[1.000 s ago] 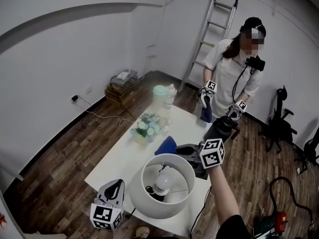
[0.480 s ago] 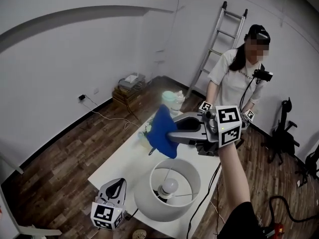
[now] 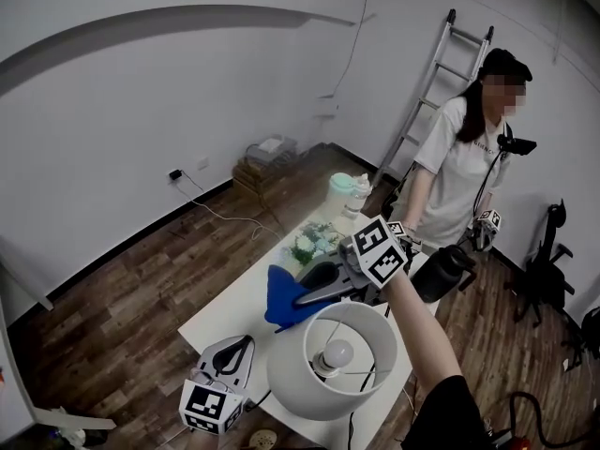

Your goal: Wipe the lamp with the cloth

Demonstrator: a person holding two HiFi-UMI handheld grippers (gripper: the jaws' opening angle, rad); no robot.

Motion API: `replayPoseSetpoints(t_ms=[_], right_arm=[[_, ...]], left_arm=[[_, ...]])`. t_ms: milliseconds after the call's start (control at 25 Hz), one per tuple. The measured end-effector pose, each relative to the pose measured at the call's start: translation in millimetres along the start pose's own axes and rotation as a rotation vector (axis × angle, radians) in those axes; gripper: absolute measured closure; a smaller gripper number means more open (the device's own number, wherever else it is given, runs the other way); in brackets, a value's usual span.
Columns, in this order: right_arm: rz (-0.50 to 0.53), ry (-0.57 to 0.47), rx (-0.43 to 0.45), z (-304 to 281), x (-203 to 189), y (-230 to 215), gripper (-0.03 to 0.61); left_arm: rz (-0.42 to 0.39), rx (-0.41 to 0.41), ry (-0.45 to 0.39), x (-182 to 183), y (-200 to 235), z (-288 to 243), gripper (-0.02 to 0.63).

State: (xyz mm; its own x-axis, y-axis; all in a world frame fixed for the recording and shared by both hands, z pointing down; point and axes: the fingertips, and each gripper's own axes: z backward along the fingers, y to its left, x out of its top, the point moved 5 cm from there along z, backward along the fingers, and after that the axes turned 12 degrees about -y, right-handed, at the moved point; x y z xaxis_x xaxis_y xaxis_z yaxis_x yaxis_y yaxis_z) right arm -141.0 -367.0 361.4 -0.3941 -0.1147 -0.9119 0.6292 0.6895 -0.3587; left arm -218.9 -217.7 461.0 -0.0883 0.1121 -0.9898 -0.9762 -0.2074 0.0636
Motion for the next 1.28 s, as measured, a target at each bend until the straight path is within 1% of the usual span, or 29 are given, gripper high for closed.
replayPoseSetpoints(t_ms=[80, 120, 200, 280, 360, 440, 520, 600, 720, 800, 920, 1040, 1160, 1200, 1280], right_arm=[[-0.042, 0.048, -0.057, -5, -25, -23, 0.503], [-0.065, 0.052, -0.078, -9, -36, -33, 0.503], [-0.114, 0.036, -0.097, -20, -53, -46, 0.503], [-0.153, 0.027, -0.130, -21, -63, -48, 0.503], [-0.170, 0.033, -0.208, -11, -68, -48, 0.503], [-0.143, 0.039, -0.300, 4, -66, -50, 0.503], [-0.100, 0.009, -0.372, 25, -55, -44, 0.503], [-0.051, -0.055, -0.433, 48, -31, -28, 0.503], [0.080, -0.118, -0.513, 77, 20, 11, 0.503], [0.175, -0.111, -0.531, 85, 57, 44, 0.503], [0.296, -0.020, -0.499, 67, 105, 95, 0.503], [0.346, 0.096, -0.409, 18, 130, 133, 0.503], [0.379, 0.241, -0.338, -39, 131, 152, 0.503], [0.388, 0.308, -0.327, -55, 126, 153, 0.503], [0.397, 0.482, -0.320, -85, 108, 149, 0.503]], left_arm=[[0.001, -0.007, 0.002, -5, 4, 0, 0.601], [0.004, -0.006, 0.005, -7, 6, 2, 0.603], [0.014, 0.004, 0.012, -8, 7, 9, 0.601], [0.021, 0.008, 0.017, -5, 0, 12, 0.601], [0.019, -0.004, 0.012, -2, -8, 10, 0.601], [0.014, -0.013, 0.003, 0, -12, 8, 0.601], [0.010, -0.015, -0.001, 1, -13, 10, 0.603], [0.007, -0.016, -0.005, 2, -15, 14, 0.601], [-0.009, -0.013, -0.027, 7, -17, 20, 0.601], [-0.023, -0.017, -0.033, 12, -20, 21, 0.601], [-0.036, -0.021, -0.033, 16, -22, 21, 0.603], [-0.032, -0.018, -0.035, 17, -21, 25, 0.602], [-0.027, -0.024, -0.031, 14, -23, 32, 0.602], [-0.024, -0.027, -0.030, 13, -24, 34, 0.603], [-0.017, -0.027, -0.027, 11, -25, 37, 0.603]])
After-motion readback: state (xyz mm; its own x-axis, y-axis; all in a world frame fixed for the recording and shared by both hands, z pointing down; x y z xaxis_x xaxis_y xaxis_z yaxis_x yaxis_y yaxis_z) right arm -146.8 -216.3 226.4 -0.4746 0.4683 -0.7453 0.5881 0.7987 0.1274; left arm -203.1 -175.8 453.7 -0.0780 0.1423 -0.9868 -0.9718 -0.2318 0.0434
